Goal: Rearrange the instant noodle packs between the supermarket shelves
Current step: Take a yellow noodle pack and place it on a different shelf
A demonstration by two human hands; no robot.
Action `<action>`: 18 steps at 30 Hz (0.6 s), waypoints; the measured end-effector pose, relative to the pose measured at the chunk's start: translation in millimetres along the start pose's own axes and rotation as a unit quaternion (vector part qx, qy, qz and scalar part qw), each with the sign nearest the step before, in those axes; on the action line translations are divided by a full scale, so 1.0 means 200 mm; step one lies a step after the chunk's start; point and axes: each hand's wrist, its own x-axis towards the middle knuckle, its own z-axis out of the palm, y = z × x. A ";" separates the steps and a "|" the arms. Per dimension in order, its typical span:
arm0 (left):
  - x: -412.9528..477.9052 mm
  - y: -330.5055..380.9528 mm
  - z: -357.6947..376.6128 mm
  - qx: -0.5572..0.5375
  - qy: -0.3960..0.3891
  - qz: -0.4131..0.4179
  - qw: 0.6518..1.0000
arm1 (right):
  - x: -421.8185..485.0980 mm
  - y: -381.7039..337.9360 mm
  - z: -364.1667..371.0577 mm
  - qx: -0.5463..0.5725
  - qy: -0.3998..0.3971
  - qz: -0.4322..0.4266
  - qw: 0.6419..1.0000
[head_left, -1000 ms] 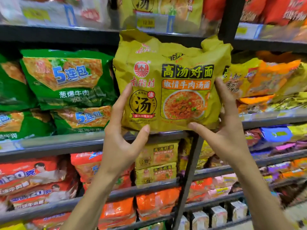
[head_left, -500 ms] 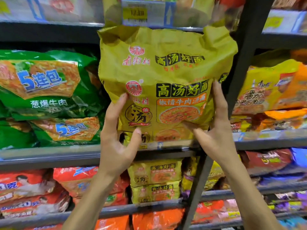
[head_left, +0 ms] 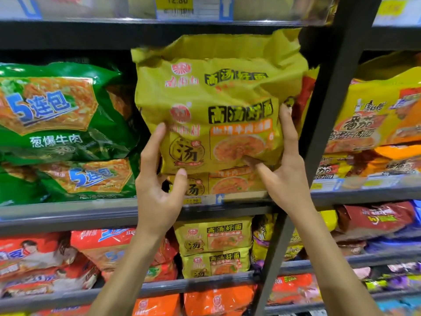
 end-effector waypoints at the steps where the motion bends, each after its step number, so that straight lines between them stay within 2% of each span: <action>1: 0.01 0.00 0.00 -0.004 -0.005 -0.007 1.000 | 0.01 0.00 0.00 -0.003 -0.004 0.004 1.000; 9: 0.13 0.01 -0.01 -0.031 -0.041 -0.008 0.999 | 0.09 -0.04 0.00 -0.009 -0.002 0.018 1.000; 14: 0.20 -0.02 -0.03 0.030 -0.079 -0.038 0.996 | 0.13 -0.03 -0.01 -0.025 -0.010 0.045 0.999; 18: 0.20 0.00 -0.01 0.074 -0.071 -0.035 0.994 | 0.18 -0.03 -0.02 -0.031 -0.033 0.055 0.997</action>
